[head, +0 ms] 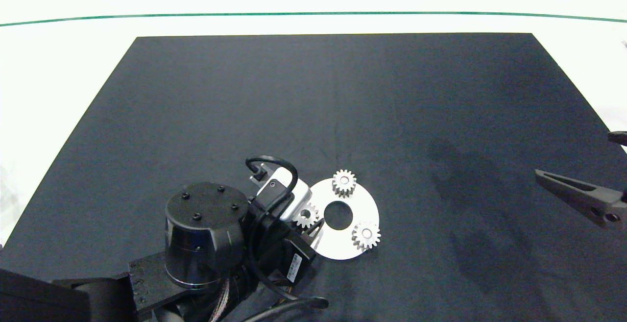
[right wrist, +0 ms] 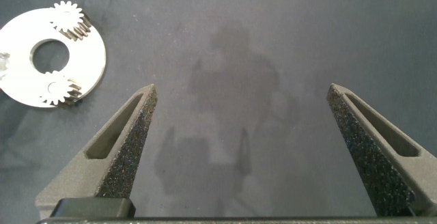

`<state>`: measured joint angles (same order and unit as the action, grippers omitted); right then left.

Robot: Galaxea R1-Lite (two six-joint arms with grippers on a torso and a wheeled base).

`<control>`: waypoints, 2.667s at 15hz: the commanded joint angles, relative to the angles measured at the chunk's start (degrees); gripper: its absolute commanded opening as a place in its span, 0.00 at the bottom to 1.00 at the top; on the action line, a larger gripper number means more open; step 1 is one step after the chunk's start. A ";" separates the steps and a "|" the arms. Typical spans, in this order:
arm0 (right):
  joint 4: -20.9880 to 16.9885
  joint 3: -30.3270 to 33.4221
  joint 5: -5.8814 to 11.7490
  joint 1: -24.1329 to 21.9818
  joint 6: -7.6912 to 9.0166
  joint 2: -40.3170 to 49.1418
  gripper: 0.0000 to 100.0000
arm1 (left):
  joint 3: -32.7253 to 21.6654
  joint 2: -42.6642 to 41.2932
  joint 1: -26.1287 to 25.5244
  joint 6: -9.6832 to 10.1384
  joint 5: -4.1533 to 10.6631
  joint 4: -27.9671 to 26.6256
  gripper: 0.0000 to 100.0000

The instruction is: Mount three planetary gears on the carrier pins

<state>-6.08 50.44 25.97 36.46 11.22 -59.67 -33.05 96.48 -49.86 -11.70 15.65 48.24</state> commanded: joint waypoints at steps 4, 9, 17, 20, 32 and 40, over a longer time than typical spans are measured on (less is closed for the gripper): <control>-0.07 -0.08 0.14 0.01 0.12 -0.27 1.00 | 0.00 1.17 0.11 0.01 -0.18 0.37 0.22; -0.07 -0.08 0.14 0.01 0.12 -0.36 1.00 | -0.35 1.79 0.11 -0.07 -0.27 0.45 0.22; -0.07 -0.08 0.14 0.01 0.12 -0.27 1.00 | -0.53 2.84 0.11 -0.07 -0.10 0.54 1.00; -0.07 -0.08 0.14 0.01 0.12 -0.36 1.00 | -0.61 2.40 0.03 0.01 -0.01 0.54 1.00; -0.07 -9.58 3.30 -12.47 3.02 12.92 1.00 | -1.76 -37.15 42.21 -4.12 -0.18 -31.80 1.00; -0.42 -23.20 8.66 -29.69 5.22 46.75 1.00 | 16.70 -77.49 53.29 -5.79 0.26 -35.49 1.00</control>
<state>-6.34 30.43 33.13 12.92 15.81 -24.16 -22.91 35.44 -2.19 -16.75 15.74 14.96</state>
